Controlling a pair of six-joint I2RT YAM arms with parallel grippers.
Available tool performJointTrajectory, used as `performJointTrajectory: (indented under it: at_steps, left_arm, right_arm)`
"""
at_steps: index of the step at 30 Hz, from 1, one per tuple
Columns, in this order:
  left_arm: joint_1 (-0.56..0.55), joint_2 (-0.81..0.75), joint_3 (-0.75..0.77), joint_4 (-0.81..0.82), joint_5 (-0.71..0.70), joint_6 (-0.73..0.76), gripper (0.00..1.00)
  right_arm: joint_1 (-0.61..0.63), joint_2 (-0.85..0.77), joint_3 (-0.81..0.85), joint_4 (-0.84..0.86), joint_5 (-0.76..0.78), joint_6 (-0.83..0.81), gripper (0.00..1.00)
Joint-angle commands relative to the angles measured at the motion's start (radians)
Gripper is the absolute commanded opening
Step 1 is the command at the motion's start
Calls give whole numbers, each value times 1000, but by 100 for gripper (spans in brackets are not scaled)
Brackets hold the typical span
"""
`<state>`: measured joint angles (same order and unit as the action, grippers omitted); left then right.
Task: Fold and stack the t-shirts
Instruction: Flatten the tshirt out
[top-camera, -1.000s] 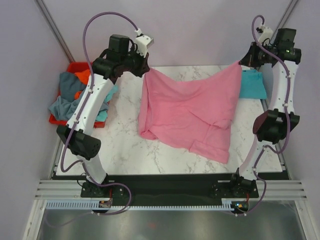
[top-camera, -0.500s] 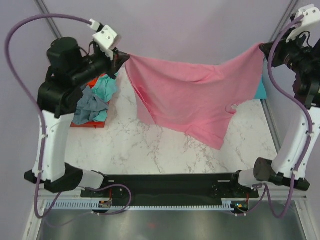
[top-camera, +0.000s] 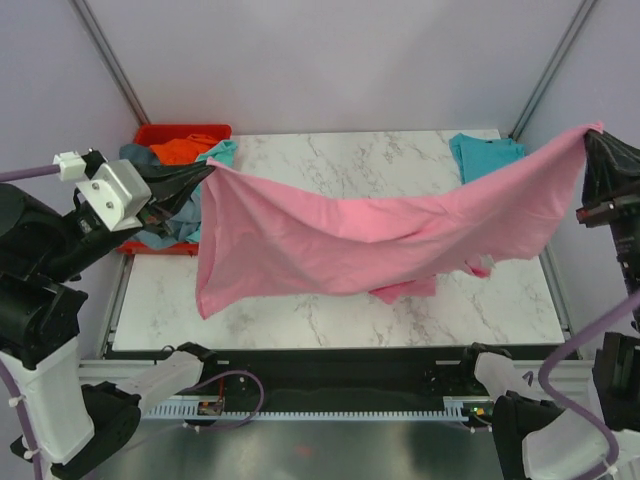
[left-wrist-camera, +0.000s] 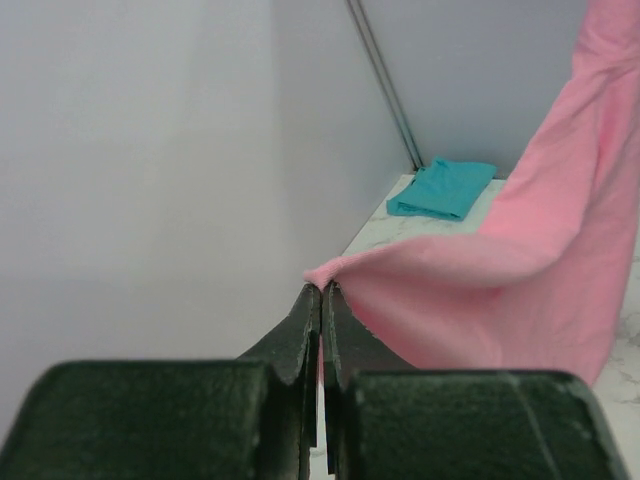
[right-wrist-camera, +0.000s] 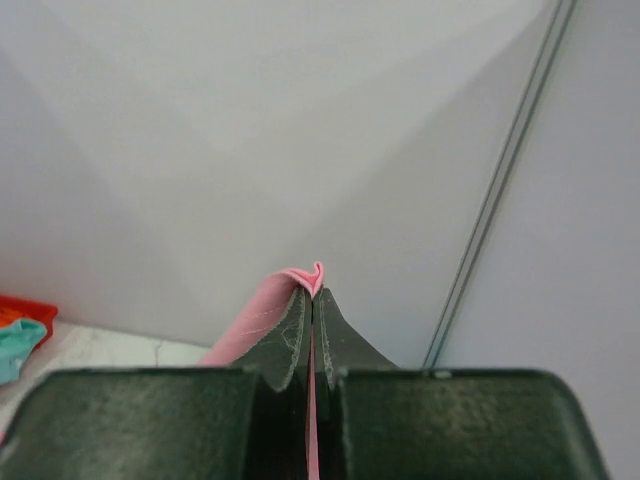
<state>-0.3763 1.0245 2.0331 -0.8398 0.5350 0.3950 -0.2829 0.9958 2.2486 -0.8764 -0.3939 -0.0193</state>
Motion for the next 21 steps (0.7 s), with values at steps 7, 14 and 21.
performJointTrajectory:
  at_steps: [7,14,21]
  left_arm:
    - [8,-70,-112,-13,68,94,2]
    - [8,-57,-371,-24,-38,113,2]
    - [13,98,-638,83,-196,61,2]
  right_arm:
    - [34,132,160,122,210,122,0]
    - [33,148,-194,215,101,167,0]
    - [34,370,-477,286,-48,96,0]
